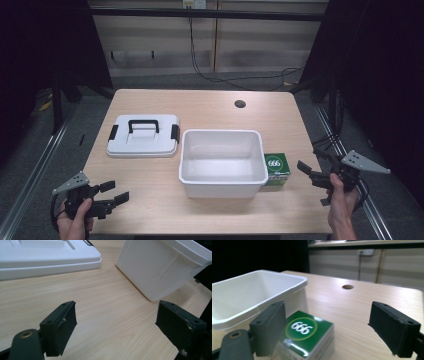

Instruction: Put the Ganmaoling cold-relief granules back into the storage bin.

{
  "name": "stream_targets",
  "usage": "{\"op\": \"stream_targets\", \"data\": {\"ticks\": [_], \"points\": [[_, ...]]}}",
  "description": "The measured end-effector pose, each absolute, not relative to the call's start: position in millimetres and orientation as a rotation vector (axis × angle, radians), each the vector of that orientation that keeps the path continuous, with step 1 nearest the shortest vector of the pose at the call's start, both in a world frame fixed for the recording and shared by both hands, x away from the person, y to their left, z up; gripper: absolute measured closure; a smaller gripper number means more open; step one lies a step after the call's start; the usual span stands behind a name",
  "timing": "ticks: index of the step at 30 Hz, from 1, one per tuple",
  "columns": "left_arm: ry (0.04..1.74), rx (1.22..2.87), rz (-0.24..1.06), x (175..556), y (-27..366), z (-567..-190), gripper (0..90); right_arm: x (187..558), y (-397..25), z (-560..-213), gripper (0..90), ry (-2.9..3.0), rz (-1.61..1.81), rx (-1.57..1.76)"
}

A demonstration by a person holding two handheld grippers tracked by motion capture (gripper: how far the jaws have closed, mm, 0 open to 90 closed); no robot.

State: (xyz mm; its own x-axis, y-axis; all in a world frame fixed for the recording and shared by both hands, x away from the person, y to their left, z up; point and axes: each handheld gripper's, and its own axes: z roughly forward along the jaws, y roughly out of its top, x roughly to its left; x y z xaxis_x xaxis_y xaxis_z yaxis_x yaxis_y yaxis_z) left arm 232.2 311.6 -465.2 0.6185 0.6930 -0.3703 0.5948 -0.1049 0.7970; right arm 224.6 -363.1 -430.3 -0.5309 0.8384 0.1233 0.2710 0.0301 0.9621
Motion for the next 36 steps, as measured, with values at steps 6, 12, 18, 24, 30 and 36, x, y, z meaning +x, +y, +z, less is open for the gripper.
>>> {"op": "stream_targets", "data": {"ticks": [6,12,18,24,30,36], "points": [[1.059,1.783,0.121,232.7,313.2,-466.2,16.3,232.1,-353.5,-432.7,13.5,1.939,1.501,1.109],[1.056,1.781,0.119,231.6,312.4,-465.6,16.3,231.2,-353.9,-431.6,13.4,1.911,1.493,1.153],[1.046,1.789,0.114,230.6,311.7,-465.5,16.4,231.9,-354.1,-430.3,13.4,1.910,1.463,1.188],[1.046,1.790,0.114,231.3,311.6,-465.5,16.3,231.6,-349.7,-418.0,13.5,1.918,1.436,1.132],[1.049,1.788,0.113,230.9,311.4,-465.5,16.3,232.4,-353.7,-401.3,13.5,1.995,1.409,1.143],[1.053,1.791,0.115,231.5,311.0,-466.1,16.4,242.5,-353.4,-388.8,13.5,2.116,1.363,1.098]]}}
